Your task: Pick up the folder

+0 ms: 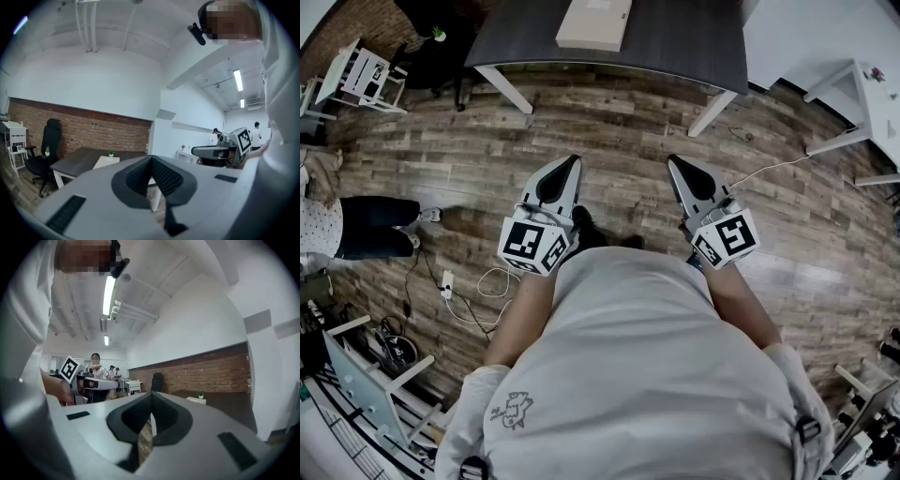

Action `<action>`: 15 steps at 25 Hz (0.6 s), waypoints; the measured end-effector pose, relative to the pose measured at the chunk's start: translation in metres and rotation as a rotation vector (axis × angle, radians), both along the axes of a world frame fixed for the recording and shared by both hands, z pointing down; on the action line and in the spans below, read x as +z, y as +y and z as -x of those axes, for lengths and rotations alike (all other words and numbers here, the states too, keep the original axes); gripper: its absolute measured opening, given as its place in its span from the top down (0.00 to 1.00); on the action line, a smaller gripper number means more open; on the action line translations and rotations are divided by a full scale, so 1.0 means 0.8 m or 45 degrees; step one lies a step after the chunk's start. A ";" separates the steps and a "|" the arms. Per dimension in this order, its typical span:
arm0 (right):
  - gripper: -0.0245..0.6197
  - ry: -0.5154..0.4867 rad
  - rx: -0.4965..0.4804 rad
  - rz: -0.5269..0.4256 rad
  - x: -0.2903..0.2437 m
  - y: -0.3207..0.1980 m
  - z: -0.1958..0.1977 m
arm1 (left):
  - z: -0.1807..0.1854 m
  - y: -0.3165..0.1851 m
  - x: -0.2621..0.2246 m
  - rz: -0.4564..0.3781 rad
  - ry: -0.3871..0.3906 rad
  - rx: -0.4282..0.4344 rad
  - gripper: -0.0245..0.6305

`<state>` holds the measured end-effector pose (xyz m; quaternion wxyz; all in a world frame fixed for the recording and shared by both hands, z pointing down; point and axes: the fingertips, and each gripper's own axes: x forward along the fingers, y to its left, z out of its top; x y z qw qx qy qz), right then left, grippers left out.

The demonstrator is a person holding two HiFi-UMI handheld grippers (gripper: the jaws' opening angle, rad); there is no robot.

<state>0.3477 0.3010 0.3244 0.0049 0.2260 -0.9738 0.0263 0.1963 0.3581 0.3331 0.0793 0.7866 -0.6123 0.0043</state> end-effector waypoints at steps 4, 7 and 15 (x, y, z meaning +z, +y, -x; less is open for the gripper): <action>0.95 -0.005 0.001 -0.003 -0.001 0.003 -0.001 | -0.001 0.002 0.003 0.006 0.003 0.004 0.95; 0.95 -0.007 0.002 -0.006 -0.002 0.002 0.002 | 0.001 0.001 0.003 0.003 0.007 0.005 0.95; 0.95 -0.005 0.002 -0.012 0.000 -0.001 0.014 | 0.012 -0.006 0.006 -0.001 0.020 0.018 0.95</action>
